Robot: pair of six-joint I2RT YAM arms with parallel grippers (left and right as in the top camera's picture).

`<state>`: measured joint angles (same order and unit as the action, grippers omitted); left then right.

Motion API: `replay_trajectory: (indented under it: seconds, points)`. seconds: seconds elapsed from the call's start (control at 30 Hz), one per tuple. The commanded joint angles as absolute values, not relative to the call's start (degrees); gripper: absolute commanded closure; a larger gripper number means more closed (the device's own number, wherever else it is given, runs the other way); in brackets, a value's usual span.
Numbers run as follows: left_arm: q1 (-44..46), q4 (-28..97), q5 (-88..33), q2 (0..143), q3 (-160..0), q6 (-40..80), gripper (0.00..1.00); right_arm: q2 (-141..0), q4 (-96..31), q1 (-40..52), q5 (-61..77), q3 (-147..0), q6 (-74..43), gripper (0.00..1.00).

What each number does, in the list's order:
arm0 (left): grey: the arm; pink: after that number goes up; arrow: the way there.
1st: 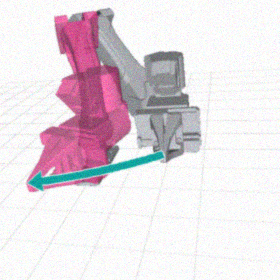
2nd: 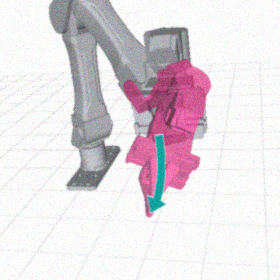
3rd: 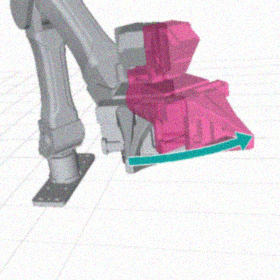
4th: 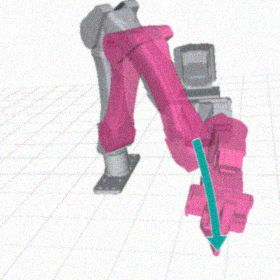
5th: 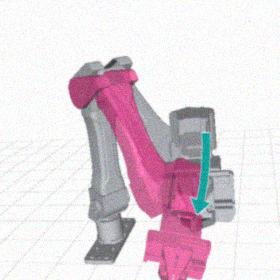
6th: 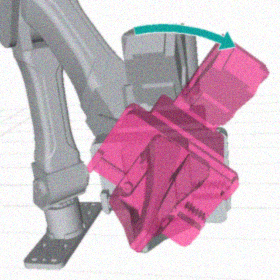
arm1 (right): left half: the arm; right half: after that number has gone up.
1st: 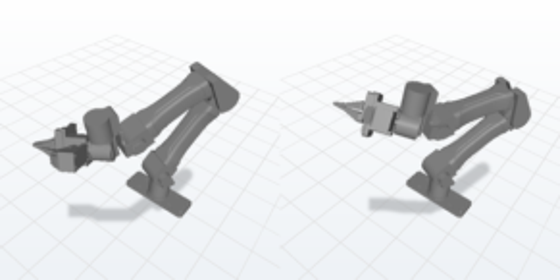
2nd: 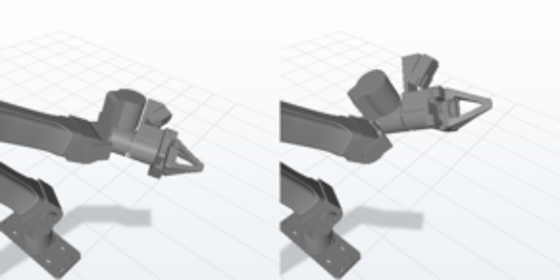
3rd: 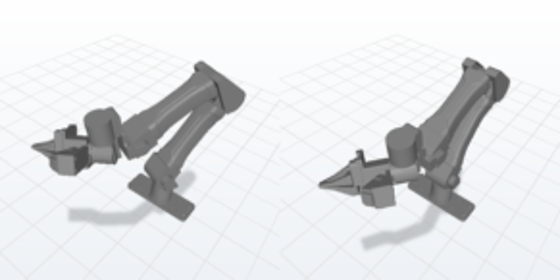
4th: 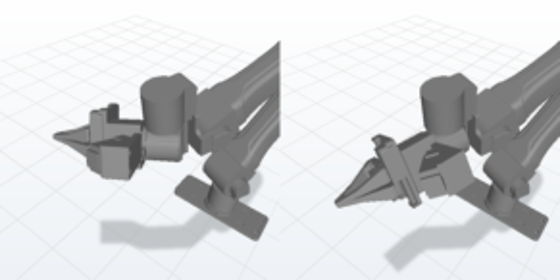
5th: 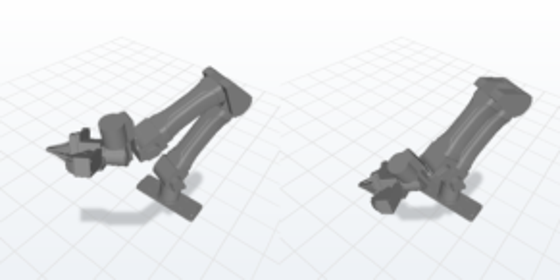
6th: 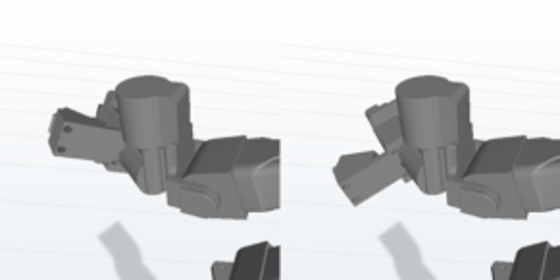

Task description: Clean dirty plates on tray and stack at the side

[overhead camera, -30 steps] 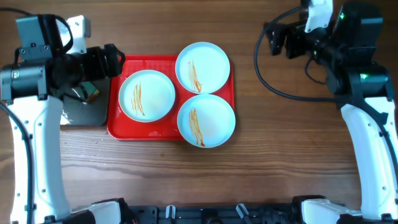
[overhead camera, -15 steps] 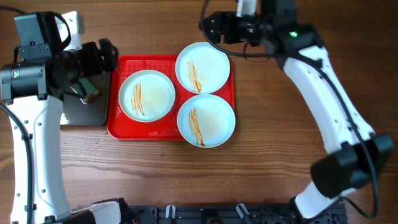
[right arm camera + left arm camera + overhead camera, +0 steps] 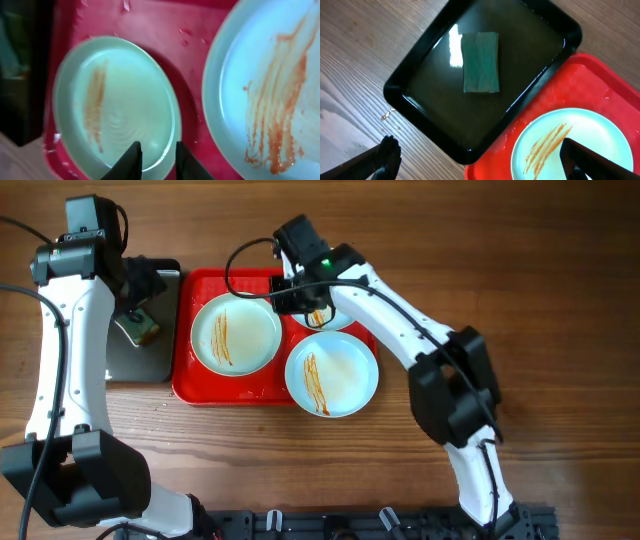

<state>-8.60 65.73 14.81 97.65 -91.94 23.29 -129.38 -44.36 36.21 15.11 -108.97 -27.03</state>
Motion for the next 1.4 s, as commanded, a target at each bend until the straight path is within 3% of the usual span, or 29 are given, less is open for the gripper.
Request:
replay_trajectory:
  seconds: [0.0, 0.33, 0.5, 0.6, 0.73, 0.83, 1.07, 1.17, 1.23, 1.33, 1.37]
  points:
    - [-8.91, 64.88, 16.60, 98.06, -92.79, 24.25, 0.00, -132.77, -45.30, 37.36, 14.15, -109.97, -28.91, 0.78]
    - [-8.91, 63.05, 17.21, 99.13, -92.79, 19.70, 0.00, -137.78, -43.46, 38.04, 12.84, -109.80, -30.65, 0.69]
    - [-9.21, 61.89, 17.21, 102.61, -92.79, 19.73, 0.00, -139.85, -42.35, 38.06, 12.88, -109.80, -31.70, 0.96]
    - [-11.03, 60.99, 15.81, 105.56, -92.79, 19.05, 0.01, -139.96, -42.06, 38.06, 12.88, -109.80, -31.51, 0.96]
    - [-14.20, 54.00, 0.58, 107.90, -92.79, 12.16, 0.10, -139.96, -41.98, 38.06, 12.88, -109.80, -31.51, 0.96]
    - [-15.55, 52.03, 1.39, 110.43, -92.79, 12.19, 0.15, -139.96, -41.23, 38.09, 12.93, -109.80, -30.24, 0.96]
    - [-17.56, 47.72, 1.96, 120.97, -92.79, 11.90, 0.13, -139.94, -40.97, 38.09, 13.10, -109.80, -29.98, 0.96]
    - [-17.50, 47.37, -0.43, 123.42, -92.79, 9.61, 0.19, -139.94, -40.60, 38.06, 13.10, -109.80, -29.95, 0.96]
    - [-17.50, 47.46, -0.40, 124.11, -92.79, 9.63, 0.37, -139.94, -40.53, 38.06, 13.08, -109.80, -29.95, 0.96]
    - [-17.50, 47.83, -0.40, 124.79, -92.79, 9.61, 0.42, -139.96, -40.51, 38.06, 13.08, -109.80, -29.95, 0.96]
    - [-17.50, 47.94, -0.40, 125.08, -92.79, 9.61, 0.47, -139.94, -40.47, 38.06, 13.08, -109.80, -29.95, 0.95]
